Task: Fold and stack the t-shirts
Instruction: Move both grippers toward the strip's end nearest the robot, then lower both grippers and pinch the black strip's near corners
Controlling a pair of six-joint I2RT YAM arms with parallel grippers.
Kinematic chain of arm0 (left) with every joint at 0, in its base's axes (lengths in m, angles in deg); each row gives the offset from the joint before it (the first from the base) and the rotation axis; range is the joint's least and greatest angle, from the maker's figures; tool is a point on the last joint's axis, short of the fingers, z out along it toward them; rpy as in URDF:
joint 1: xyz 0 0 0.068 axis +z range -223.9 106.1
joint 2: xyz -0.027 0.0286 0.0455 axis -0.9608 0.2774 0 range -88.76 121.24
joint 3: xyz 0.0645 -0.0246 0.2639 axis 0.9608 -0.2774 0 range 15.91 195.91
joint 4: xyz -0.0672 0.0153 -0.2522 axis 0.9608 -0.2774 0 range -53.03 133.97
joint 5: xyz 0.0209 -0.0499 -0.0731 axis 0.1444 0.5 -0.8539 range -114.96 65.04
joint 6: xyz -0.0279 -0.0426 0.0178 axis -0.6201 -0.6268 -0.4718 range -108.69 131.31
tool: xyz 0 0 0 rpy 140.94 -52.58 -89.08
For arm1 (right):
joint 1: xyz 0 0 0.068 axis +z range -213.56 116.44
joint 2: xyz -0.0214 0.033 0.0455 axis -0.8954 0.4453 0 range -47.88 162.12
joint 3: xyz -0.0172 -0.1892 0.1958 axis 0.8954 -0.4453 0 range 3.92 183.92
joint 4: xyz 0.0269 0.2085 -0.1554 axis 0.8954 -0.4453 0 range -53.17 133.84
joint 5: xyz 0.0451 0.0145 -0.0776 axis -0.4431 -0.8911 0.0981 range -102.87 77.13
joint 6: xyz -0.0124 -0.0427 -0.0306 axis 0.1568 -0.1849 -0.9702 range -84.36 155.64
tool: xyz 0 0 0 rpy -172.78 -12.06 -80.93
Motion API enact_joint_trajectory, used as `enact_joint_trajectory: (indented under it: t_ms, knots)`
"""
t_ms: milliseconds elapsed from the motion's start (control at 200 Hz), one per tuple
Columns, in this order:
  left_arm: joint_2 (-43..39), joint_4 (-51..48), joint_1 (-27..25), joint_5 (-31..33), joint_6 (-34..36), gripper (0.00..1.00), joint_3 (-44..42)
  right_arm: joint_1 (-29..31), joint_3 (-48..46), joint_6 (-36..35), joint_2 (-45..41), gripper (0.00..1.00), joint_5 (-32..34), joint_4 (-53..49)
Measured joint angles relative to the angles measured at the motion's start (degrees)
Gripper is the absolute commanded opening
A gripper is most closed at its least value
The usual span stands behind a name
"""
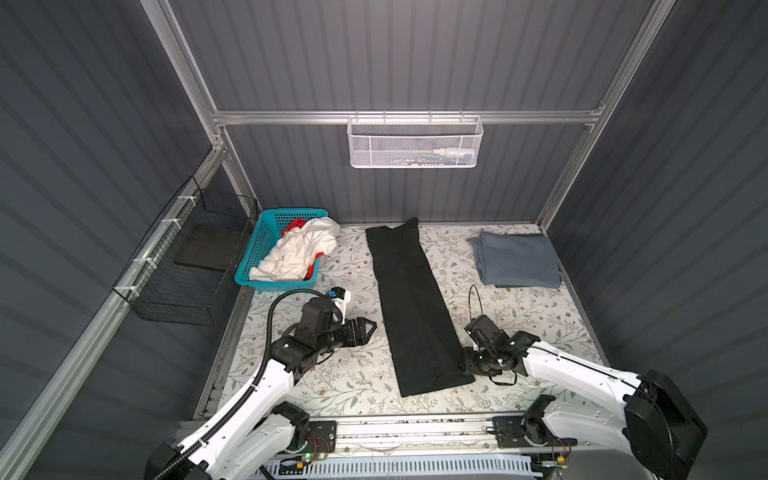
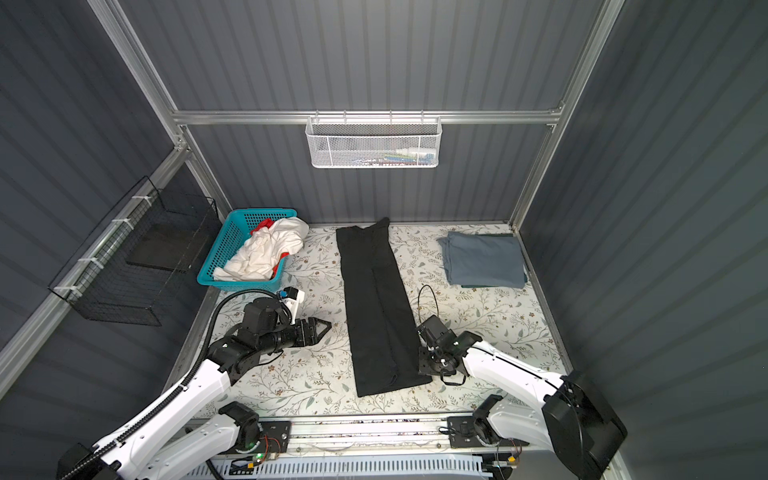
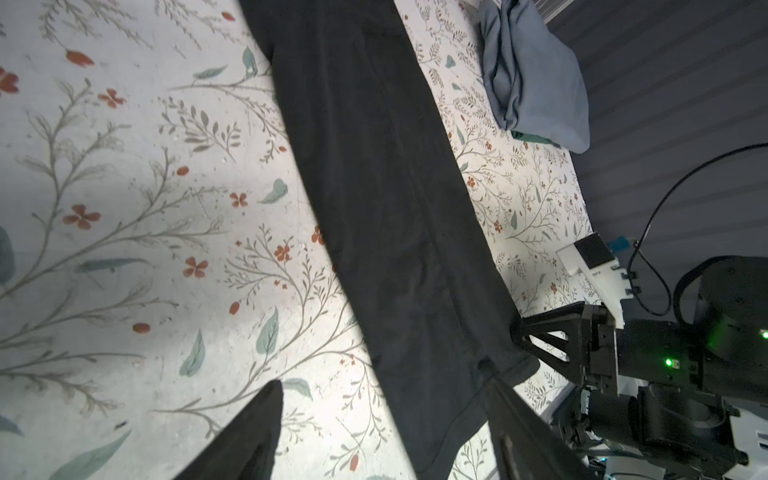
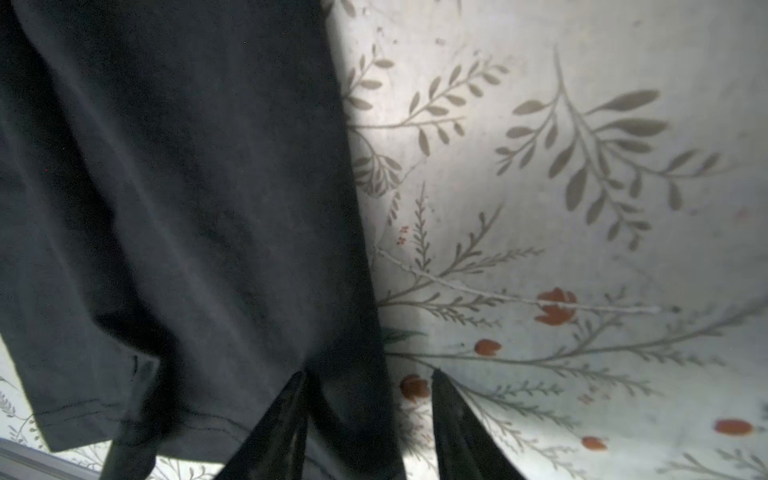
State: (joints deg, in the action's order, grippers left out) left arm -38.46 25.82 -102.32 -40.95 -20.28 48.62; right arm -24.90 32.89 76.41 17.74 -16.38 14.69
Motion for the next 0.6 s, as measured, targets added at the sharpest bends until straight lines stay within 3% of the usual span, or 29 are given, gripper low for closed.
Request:
enact_joint_trajectory:
  t_ms: [335,595]
  knots:
    - [-0.55,-2.47,-1.38,-3.43,-2.62,0.75,-1.51,0.48,-5.31,1.84,-6.03,0.44,-2.12,3.1]
    - [-0.57,-4.11,-5.86,-4.26,-5.35,0.68,-3.13,1.66,-8.15,2.78,-9.66,0.41,-4.72,5.79]
